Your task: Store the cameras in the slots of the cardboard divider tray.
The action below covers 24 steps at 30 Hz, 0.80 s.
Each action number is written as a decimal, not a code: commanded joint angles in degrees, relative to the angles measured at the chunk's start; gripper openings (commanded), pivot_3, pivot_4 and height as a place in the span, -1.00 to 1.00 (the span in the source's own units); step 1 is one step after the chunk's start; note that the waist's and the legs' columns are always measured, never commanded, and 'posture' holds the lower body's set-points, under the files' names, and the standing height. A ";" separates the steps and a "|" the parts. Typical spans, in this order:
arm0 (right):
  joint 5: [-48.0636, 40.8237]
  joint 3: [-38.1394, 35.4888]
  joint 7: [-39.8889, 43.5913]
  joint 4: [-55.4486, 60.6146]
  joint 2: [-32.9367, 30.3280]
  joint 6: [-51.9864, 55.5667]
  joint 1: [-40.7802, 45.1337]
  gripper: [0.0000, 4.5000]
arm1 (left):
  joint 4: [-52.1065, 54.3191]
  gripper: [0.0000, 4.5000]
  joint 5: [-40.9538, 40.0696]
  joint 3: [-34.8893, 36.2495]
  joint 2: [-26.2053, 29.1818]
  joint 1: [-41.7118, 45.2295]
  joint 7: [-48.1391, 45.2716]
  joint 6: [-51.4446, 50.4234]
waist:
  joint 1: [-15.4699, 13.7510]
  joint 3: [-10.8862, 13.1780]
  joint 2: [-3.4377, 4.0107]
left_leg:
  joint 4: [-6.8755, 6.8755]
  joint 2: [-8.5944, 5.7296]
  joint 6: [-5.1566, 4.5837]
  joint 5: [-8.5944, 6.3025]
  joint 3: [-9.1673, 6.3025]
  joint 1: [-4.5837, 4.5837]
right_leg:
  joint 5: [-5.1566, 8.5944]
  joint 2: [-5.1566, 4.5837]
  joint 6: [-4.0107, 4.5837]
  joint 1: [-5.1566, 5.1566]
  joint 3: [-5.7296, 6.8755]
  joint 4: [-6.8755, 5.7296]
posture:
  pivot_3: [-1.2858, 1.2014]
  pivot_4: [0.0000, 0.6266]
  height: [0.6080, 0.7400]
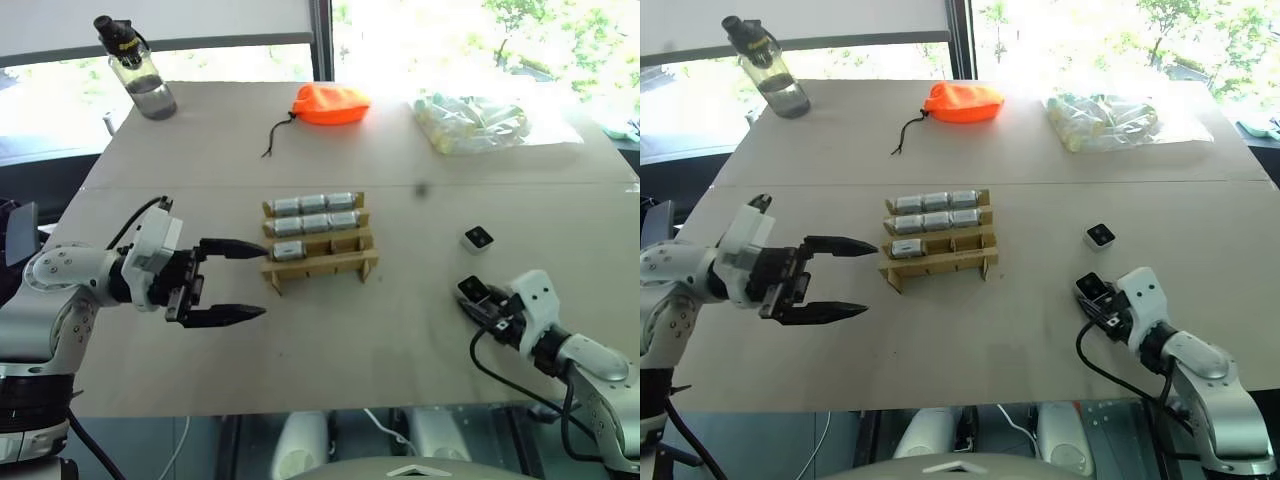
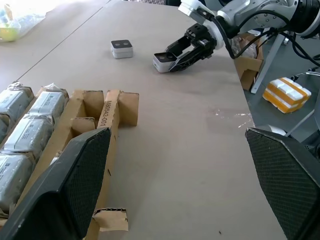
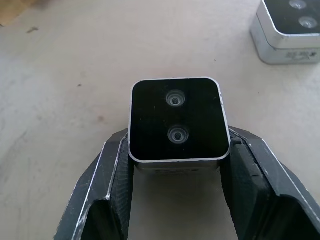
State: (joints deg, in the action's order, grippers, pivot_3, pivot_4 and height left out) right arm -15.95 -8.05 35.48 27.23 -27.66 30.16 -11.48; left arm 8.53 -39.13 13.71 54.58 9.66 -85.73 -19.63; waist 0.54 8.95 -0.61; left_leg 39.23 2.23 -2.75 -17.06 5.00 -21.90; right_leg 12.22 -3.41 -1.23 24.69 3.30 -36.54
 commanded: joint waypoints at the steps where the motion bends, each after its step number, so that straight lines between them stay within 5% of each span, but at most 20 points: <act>1: 2.32 1.34 1.62 1.62 -3.91 -4.00 2.67 -0.16 | 1.92 1.00 -2.02 1.04 -0.50 1.68 1.78 -1.47 | 0.02 0.00 0.00 | 0.00 0.00 0.00 0.00 0.02 0.00 | 0.00 -0.01 0.00 0.00 -0.01 0.00 | 0.03 -0.52 1.00; 7: 6.59 9.56 4.94 2.38 -8.67 -7.40 15.41 -0.16 | 0.82 1.00 -5.09 -2.22 -4.05 8.42 5.31 -7.37 | 0.04 0.01 -0.05 | 0.04 -0.02 -0.01 0.01 0.00 0.05 | 0.08 0.02 -0.14 0.00 -0.02 -0.12 | 0.03 -0.52 1.00; 12: 17.96 20.43 8.05 -4.99 -10.60 -24.50 29.62 -0.16 | -1.49 1.00 -3.20 -6.86 -8.99 15.04 9.32 -10.30 | 0.06 0.02 -0.16 | 0.09 -0.09 -0.01 0.01 -0.03 0.03 | 0.03 0.18 -0.07 0.00 -0.03 -0.11 | 0.03 -0.52 1.00; 24: 31.11 31.40 8.50 -19.36 -4.50 -46.98 48.32 -0.16 | -4.91 1.00 -0.57 -13.69 -10.35 21.92 9.78 -16.53 | 0.10 0.07 -0.28 | 0.10 -0.04 0.01 0.01 -0.02 -0.18 | -0.04 0.16 0.04 0.13 0.01 -0.01 | 0.03 -0.52 1.00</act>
State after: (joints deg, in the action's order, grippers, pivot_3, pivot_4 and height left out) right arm 14.61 23.62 44.48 7.26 -32.62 -14.68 35.15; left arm 3.39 -39.98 -0.11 44.05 30.70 -75.23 -36.15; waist 0.64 9.02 -0.90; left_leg 39.34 2.19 -2.74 -17.05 5.00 -22.06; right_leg 12.18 -3.25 -1.19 24.82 3.30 -36.59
